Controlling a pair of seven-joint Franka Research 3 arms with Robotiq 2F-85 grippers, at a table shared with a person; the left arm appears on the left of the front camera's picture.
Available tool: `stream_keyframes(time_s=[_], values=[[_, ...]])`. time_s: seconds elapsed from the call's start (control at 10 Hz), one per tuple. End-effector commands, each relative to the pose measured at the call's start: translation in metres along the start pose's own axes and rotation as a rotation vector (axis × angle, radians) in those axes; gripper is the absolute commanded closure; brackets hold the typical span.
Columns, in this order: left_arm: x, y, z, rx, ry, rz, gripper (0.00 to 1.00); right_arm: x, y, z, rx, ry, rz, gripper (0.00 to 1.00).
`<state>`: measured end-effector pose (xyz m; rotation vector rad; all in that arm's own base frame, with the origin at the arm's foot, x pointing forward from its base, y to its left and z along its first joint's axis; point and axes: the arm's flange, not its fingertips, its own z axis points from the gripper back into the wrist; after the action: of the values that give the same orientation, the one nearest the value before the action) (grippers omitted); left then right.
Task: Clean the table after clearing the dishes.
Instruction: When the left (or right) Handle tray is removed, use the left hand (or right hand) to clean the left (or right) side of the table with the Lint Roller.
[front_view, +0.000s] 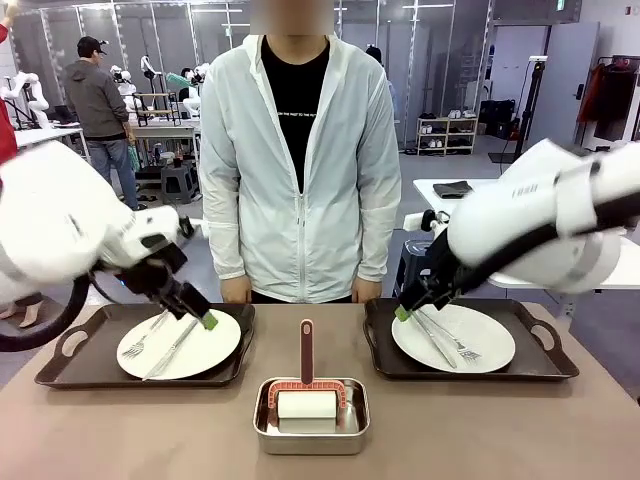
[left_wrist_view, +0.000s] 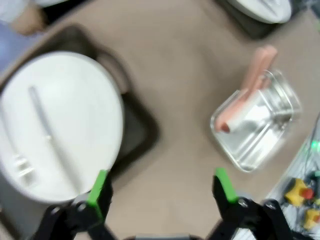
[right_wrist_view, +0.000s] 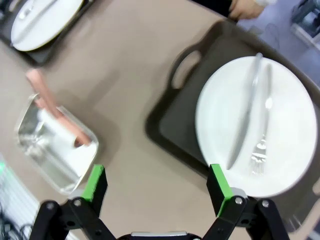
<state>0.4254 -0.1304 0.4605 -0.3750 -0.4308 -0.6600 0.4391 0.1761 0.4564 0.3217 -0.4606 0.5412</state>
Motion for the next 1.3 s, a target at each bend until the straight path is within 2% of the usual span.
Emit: stream_keyframes(time_s=[0.0, 0.2, 0.3, 0.4, 0.5, 0.6, 0.8, 0.9, 1.2], values=[[-0.001, 0.036, 0.039, -0.290, -0.030, 0.123, 0.00, -0.007, -0.029, 0.020, 0.252, -0.015, -0.146, 0.00], [-0.014, 0.062, 0.062, -0.553, -0.137, 0.232, 0.00, -0.019, -0.047, 0.037, 0.550, -0.082, -0.321, 0.00], [-0.027, 0.085, 0.077, -0.696, -0.203, 0.325, 0.00, -0.027, -0.065, 0.054, 0.740, -0.129, -0.418, 0.00], [-0.040, 0.102, 0.090, -0.787, -0.254, 0.383, 0.00, -0.038, -0.081, 0.069, 0.839, -0.134, -0.464, 0.00], [-0.057, 0.121, 0.107, -0.825, -0.310, 0.417, 0.00, -0.052, -0.103, 0.086, 0.905, -0.150, -0.488, 0.00], [-0.075, 0.140, 0.124, -0.832, -0.333, 0.450, 0.00, -0.069, -0.127, 0.102, 0.880, -0.181, -0.503, 0.00], [-0.109, 0.181, 0.158, -0.839, -0.336, 0.517, 0.00, -0.115, -0.179, 0.138, 0.910, -0.244, -0.512, 0.00], [-0.123, 0.192, 0.173, -0.823, -0.361, 0.486, 0.00, -0.141, -0.207, 0.152, 0.927, -0.284, -0.556, 0.00], [-0.162, 0.218, 0.205, -0.762, -0.435, 0.547, 0.00, -0.232, -0.271, 0.184, 0.925, -0.437, -0.727, 0.00]])
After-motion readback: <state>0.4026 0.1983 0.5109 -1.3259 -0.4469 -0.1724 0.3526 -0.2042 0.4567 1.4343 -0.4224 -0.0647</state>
